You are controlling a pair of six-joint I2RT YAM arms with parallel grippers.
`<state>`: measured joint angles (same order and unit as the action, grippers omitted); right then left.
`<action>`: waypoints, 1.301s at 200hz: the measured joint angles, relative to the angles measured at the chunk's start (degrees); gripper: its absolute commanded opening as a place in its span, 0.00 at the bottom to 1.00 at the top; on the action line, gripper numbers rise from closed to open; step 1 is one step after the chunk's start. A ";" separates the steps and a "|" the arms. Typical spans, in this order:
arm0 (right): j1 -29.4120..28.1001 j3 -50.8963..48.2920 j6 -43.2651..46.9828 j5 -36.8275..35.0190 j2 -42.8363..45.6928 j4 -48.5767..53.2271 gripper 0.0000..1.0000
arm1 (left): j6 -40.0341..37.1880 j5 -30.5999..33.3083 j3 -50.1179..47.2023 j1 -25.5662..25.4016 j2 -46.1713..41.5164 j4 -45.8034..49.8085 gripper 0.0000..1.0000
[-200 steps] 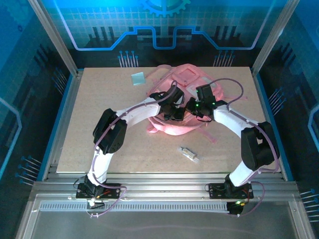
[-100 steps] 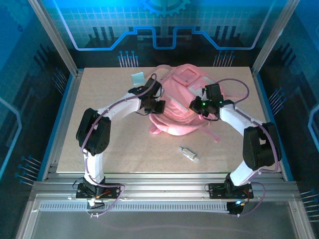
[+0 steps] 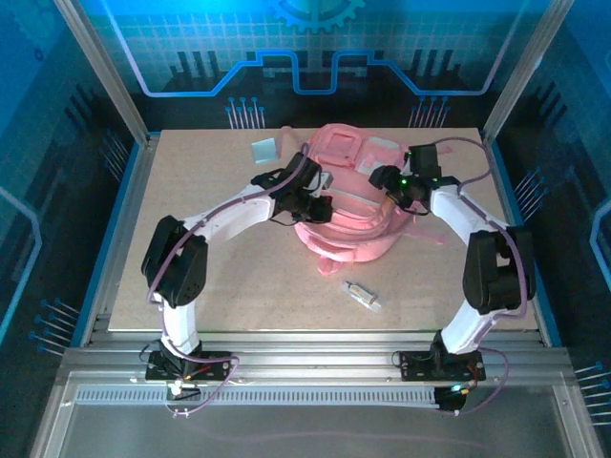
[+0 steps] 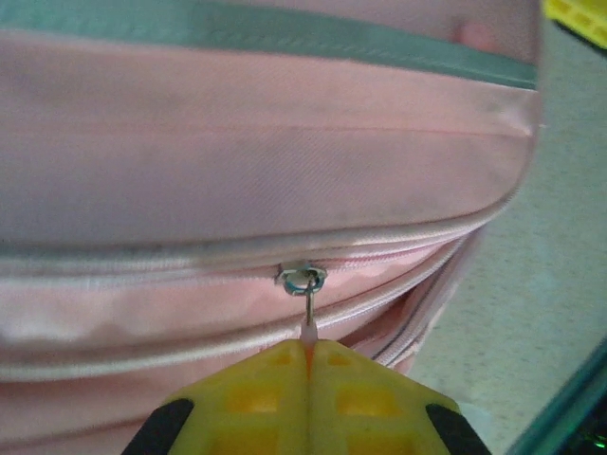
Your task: Pack the student bag
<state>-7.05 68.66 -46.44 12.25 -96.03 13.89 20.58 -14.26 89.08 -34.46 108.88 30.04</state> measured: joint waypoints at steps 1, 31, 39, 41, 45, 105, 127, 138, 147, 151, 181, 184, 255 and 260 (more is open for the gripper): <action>0.00 -0.11 -0.11 -0.02 0.13 -0.02 0.69 | 0.04 -0.11 0.17 -0.04 0.09 0.02 0.00; 0.66 -8.44 -2.45 -0.15 10.29 -1.57 0.70 | 0.66 -2.91 7.41 -1.77 4.74 1.42 0.00; 0.87 -11.04 -3.34 0.22 13.64 -1.57 0.70 | 0.76 -3.63 8.70 -2.19 5.77 1.44 0.00; 0.92 -11.67 -3.43 0.28 14.49 -1.53 0.70 | 0.81 -3.76 9.01 -2.29 6.05 1.44 0.00; 0.98 -12.72 -3.91 0.39 16.04 -1.53 0.70 | 0.96 -4.07 9.53 -2.51 6.51 1.42 0.00; 0.98 -23.04 -11.06 3.28 25.55 -5.53 0.71 | 1.99 -5.33 11.39 -4.35 8.39 1.16 0.00; 0.55 -25.81 -14.51 4.35 23.61 -8.87 0.71 | 2.01 -5.31 11.30 -4.44 8.39 0.96 0.00; -0.39 -25.99 -15.89 4.50 21.75 -10.19 0.71 | 2.03 -5.31 11.13 -4.50 8.39 0.87 0.00; -1.36 -25.99 -16.72 4.50 20.31 -11.58 0.70 | 2.05 -5.31 10.93 -4.55 8.39 0.83 0.00; -1.84 -25.99 -17.20 4.48 19.54 -12.35 0.70 | 2.05 -5.31 10.86 -4.59 8.39 0.79 0.00; -3.37 -25.99 -19.74 2.49 14.64 -15.91 0.29 | 2.05 -5.11 9.20 -4.90 8.26 0.28 0.00; -3.43 -25.99 -19.89 2.10 14.23 -15.93 0.24 | 2.05 -5.11 8.85 -4.94 8.22 0.24 0.00; -4.76 -25.99 -20.46 -0.11 12.63 -17.33 0.00 | 1.53 -1.90 -0.98 -3.52 3.13 -3.58 0.00; -4.81 -25.99 -19.93 -0.66 13.00 -17.09 0.00 | 1.49 -1.79 -1.25 -2.95 2.69 -3.23 0.00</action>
<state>-11.86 42.68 -66.37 11.60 -83.02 -3.20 22.06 -16.05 87.83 -37.41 111.57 26.81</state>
